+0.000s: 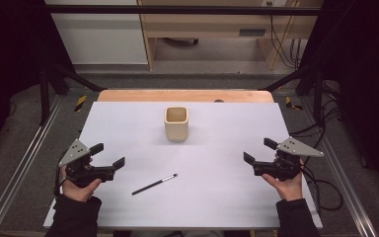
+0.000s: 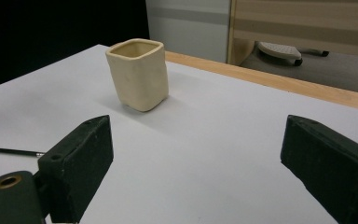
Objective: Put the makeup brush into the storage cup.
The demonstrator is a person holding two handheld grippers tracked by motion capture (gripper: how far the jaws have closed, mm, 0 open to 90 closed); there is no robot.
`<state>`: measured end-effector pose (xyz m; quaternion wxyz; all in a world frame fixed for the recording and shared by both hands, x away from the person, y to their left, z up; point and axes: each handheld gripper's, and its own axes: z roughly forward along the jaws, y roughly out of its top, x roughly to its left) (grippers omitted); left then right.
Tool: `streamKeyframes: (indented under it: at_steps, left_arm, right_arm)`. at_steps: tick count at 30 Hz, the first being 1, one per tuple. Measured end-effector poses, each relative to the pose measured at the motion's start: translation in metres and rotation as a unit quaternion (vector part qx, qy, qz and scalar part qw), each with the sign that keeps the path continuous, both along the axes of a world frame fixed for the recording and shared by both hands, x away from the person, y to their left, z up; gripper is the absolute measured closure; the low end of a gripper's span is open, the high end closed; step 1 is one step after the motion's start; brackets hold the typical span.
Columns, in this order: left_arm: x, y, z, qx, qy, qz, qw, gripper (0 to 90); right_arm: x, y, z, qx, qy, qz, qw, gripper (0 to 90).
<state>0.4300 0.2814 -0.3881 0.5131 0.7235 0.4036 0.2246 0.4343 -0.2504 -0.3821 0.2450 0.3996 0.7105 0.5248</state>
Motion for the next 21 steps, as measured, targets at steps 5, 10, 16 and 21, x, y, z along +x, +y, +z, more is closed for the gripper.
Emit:
streamKeyframes:
  at_steps: [5,10,16,21]
  left_arm:
    - [0.000,-0.004,-0.001,0.007,0.005,-0.008,0.9999,5.1]
    - [0.000,-0.011,-0.004,0.021,0.014,-0.022,0.9994,5.4]
    - [0.002,-0.017,-0.009,0.035,0.027,-0.033,0.9985,5.7]
    - [0.003,-0.027,-0.015,0.050,0.037,-0.046,0.9970,5.7]
  right_arm:
    - [0.000,0.001,-0.001,-0.004,0.000,-0.001,1.0000,9.4]
    - [0.000,0.000,-0.001,-0.011,-0.002,0.001,0.9999,9.1]
    - [0.000,0.002,-0.002,-0.015,0.002,0.000,0.9999,9.1]
    - [0.000,0.003,-0.003,-0.016,0.001,0.002,0.9999,9.0]
